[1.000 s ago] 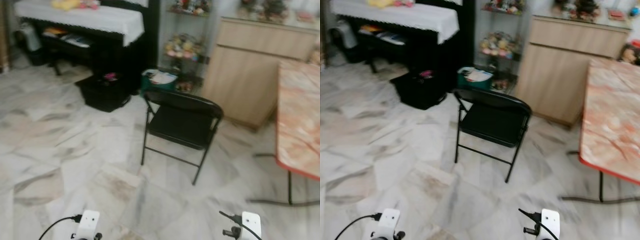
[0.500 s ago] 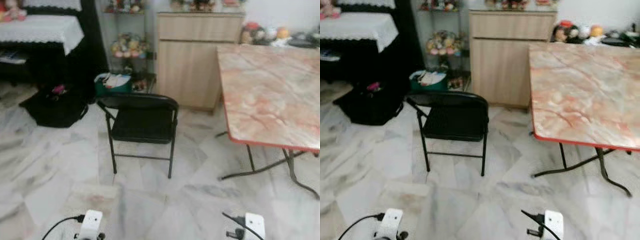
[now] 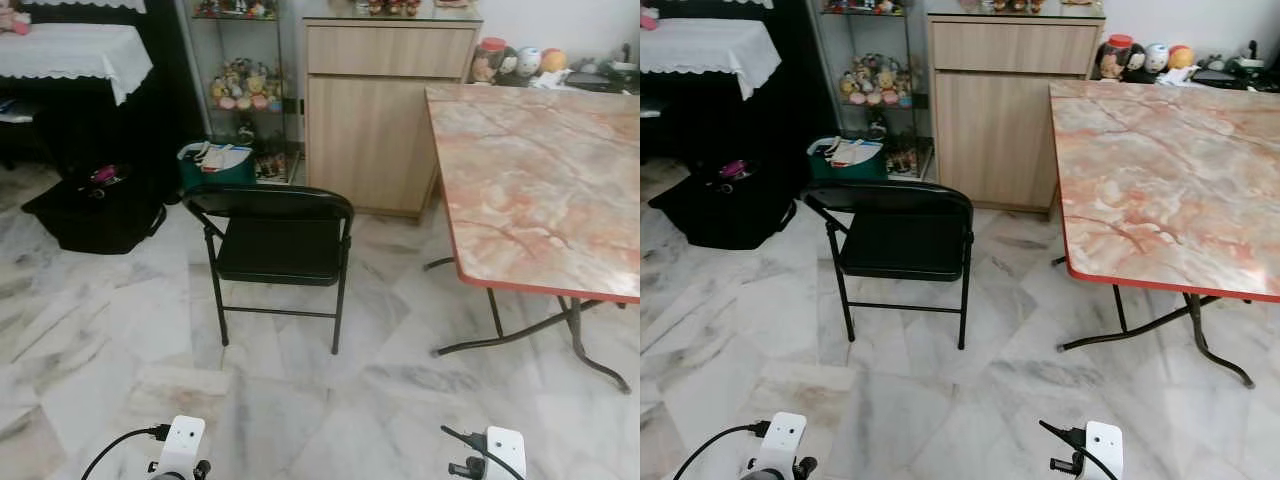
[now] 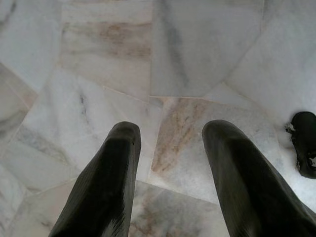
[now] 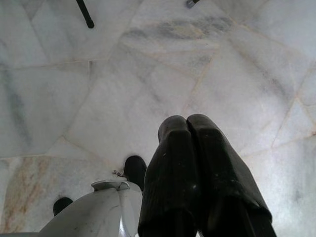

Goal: Hang hanger

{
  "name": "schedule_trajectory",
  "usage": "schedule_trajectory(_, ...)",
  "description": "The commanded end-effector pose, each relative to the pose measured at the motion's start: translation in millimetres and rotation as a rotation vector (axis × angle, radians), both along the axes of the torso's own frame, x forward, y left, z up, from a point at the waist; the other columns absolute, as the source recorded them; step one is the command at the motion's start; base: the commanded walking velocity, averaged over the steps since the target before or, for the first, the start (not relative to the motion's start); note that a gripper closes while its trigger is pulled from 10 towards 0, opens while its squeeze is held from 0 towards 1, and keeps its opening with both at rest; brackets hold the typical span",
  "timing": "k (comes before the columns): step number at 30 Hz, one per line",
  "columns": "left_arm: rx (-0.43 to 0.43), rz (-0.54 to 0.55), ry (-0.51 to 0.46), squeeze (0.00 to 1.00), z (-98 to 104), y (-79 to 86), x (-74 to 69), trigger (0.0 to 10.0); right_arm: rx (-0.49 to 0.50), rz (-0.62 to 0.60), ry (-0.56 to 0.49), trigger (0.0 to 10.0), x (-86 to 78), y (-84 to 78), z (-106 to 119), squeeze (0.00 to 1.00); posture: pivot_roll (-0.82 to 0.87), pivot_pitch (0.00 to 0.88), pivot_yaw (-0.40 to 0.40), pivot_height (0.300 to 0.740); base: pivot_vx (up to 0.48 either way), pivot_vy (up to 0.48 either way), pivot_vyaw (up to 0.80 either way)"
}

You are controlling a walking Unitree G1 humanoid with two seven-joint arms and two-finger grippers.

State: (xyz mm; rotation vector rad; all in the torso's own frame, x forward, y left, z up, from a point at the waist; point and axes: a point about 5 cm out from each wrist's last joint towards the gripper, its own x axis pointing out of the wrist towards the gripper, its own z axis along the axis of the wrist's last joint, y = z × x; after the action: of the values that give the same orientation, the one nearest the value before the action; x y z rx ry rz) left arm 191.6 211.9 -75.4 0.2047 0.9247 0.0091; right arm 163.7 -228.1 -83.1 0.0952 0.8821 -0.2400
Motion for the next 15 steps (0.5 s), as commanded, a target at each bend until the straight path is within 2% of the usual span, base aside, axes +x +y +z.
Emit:
schedule_trajectory(1, 0.004, -0.008, 0.020, 0.00, -2.2, 0.9, -4.4, 10.0, 0.000, -0.007, -0.005, 10.0, -0.5, -0.8, 0.2, 0.00, -0.12, 0.000, 0.027, 0.740, 0.000, 0.000, 0.00)
schedule_trajectory(14, 0.003, -0.007, 0.018, 0.00, -2.8, -1.6, -4.7, 10.0, -0.006, 0.010, -0.009, 10.0, -0.4, -3.4, 1.1, 0.00, -0.12, 0.000, 0.011, 0.740, 0.000, 0.000, 0.00)
schedule_trajectory(15, 0.009, -0.008, 0.023, 0.00, -3.7, -1.5, -6.5, 10.0, -0.011, -0.002, -0.014, 10.0, -2.2, -3.8, 0.7, 0.00, -0.15, 0.000, 0.043, 0.740, 0.000, -0.244, 0.00)
